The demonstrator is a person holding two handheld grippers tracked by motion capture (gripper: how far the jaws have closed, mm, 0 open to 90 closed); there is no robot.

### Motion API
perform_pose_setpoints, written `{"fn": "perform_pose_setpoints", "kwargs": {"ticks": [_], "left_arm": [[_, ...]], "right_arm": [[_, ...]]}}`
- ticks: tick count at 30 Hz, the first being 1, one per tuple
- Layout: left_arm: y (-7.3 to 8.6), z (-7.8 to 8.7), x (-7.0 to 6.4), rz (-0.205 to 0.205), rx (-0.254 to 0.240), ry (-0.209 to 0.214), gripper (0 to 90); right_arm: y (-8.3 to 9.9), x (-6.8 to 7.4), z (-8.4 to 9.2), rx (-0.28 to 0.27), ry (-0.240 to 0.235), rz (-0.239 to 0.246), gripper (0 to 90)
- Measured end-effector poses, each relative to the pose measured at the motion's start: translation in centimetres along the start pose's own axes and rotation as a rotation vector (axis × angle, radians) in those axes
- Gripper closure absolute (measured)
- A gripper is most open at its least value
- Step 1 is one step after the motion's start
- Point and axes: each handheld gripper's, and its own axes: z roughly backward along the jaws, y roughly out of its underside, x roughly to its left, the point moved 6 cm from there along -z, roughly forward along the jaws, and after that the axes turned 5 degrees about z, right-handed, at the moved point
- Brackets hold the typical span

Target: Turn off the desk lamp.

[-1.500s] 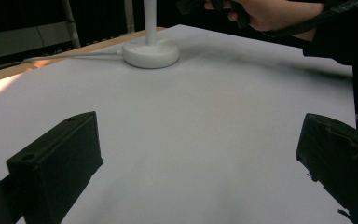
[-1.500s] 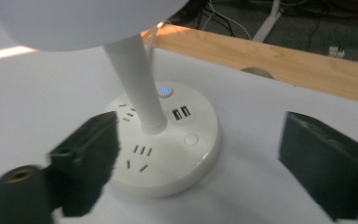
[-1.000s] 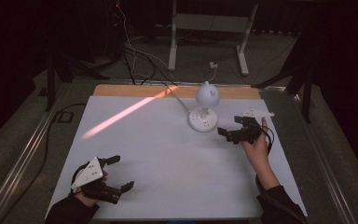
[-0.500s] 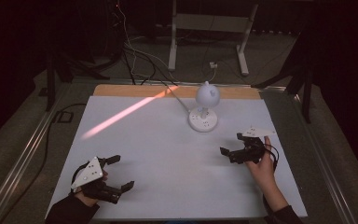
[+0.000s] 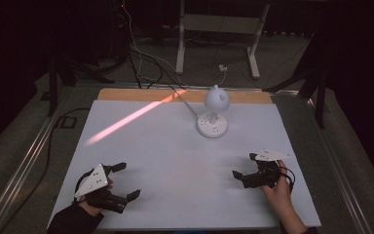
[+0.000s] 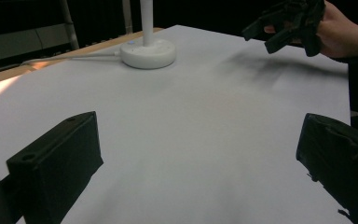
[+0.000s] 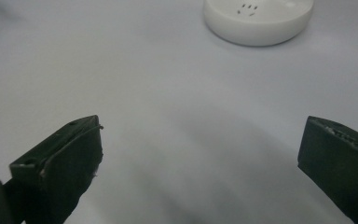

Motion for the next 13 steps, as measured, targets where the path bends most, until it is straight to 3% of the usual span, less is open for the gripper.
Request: {"fn": "perform_pose_setpoints", "kwargs": {"ticks": [5,13], "left_arm": [[0.0,0.0,0.0,0.003,-0.001,-0.001,0.6],[0.0,0.0,0.0,0.001,-0.001,-0.001,0.6]], "right_arm": [[0.6,0.9,0.5,-0.009,-0.033,0.007,0.0],[1.3,1.4,1.2,0.000,-0.041,0.027,0.0]]}}
